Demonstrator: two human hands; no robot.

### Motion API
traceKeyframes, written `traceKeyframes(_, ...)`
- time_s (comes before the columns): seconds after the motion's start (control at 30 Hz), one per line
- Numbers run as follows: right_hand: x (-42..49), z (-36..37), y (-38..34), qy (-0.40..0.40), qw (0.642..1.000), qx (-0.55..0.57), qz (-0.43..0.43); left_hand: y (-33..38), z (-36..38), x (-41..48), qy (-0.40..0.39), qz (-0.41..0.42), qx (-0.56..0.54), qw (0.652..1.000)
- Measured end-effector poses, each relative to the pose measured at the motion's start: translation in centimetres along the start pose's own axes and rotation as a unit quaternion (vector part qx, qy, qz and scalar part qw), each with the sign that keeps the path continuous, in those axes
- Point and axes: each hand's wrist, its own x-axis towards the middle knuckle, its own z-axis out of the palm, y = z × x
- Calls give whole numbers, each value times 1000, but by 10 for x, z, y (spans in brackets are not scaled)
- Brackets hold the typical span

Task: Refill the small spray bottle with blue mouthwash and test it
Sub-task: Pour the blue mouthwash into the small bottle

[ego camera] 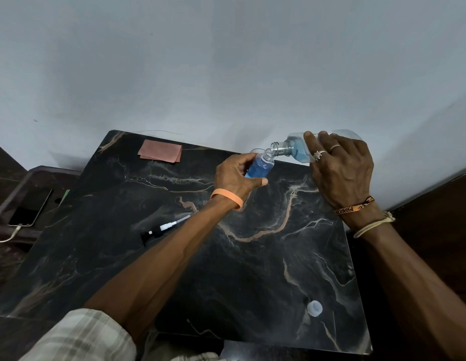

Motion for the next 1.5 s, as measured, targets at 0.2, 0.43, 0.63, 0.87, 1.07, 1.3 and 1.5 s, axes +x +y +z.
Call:
traceKeyframes(0.2, 0, 0, -1, -2, 1000, 0, -1, 0, -1, -1, 1, 0, -3, 1000)
traceKeyframes(0.43, 1, -3, -1, 0, 1000, 0, -1, 0, -1, -2, 0, -2, -12, 1000)
traceKeyframes(0.63, 0, -3, -2, -8, 1000, 3, -2, -1, -2, -2, 0, 3, -5, 1000)
traceKeyframes(0.87, 0, -3, -2, -7, 1000, 3, -3, -2, -2, -2, 3, 3, 0, 1000)
traceKeyframes(1.07, 0, -4, -3, -5, 1000, 4, -4, -3, -2, -3, 4, 7, 4, 1000)
traceKeyframes(1.3, -1, -3, -3, -8, 1000, -4, -5, -4, -2, -3, 8, 4, 2, 1000)
traceKeyframes(1.5, -1, -4, -4, -24, 1000, -7, 2, -5, -3, -3, 3, 0, 0, 1000)
